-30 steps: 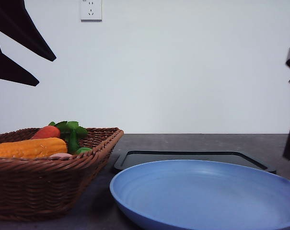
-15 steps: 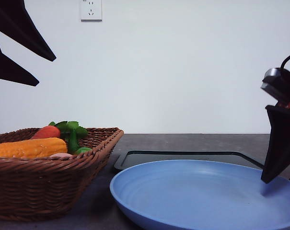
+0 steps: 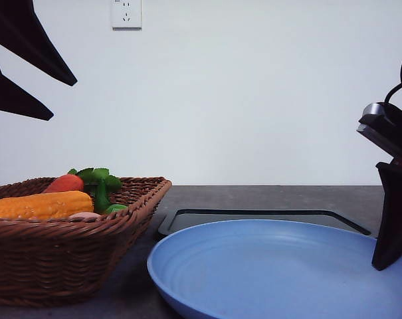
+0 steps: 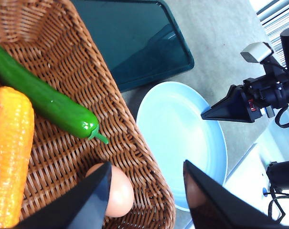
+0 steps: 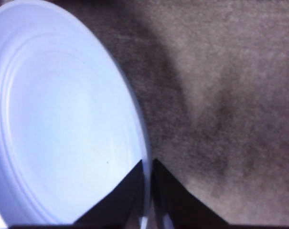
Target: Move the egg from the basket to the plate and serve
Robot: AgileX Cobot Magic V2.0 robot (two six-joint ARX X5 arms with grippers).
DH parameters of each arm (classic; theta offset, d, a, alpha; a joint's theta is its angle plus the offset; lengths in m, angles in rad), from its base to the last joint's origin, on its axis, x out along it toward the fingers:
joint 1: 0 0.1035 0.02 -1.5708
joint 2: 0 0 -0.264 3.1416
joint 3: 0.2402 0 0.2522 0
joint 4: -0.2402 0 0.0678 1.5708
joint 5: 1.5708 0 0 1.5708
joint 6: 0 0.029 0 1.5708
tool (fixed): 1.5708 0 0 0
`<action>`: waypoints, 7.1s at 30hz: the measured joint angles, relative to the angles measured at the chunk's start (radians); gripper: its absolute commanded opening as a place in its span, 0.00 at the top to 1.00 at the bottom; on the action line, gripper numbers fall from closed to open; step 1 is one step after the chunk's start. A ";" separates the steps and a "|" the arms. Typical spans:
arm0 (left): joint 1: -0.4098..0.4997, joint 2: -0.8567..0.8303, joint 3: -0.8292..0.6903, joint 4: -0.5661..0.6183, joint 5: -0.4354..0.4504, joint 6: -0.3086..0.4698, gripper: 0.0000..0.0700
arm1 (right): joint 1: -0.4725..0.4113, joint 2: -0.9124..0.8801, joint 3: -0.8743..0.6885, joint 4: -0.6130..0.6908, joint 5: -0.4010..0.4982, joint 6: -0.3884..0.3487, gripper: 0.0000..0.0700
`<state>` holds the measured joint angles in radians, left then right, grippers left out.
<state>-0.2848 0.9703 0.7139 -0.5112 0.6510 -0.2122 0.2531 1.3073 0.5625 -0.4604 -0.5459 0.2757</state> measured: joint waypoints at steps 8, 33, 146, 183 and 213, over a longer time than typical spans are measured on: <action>-0.050 0.000 0.000 -0.046 0.000 -0.039 0.34 | -0.038 -0.132 0.000 -0.088 0.006 0.001 1.00; -0.316 0.275 0.000 0.028 -0.365 -0.120 0.35 | -0.098 -0.322 0.000 -0.178 0.012 0.002 1.00; -0.721 -0.170 0.379 -0.057 -0.500 0.143 0.42 | -0.208 0.519 0.576 -0.047 -0.045 -0.013 1.00; -0.631 0.082 0.379 -0.053 -0.986 0.238 1.00 | -0.361 0.192 0.638 -0.103 -0.039 -0.042 1.00; -0.101 -0.145 -0.002 0.155 -0.798 0.142 1.00 | 0.211 -0.564 -0.085 0.383 0.652 -0.149 1.00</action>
<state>-0.3856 0.8251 0.7123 -0.3558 -0.1472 -0.0699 0.4643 0.7435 0.4778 -0.0773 0.1064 0.1267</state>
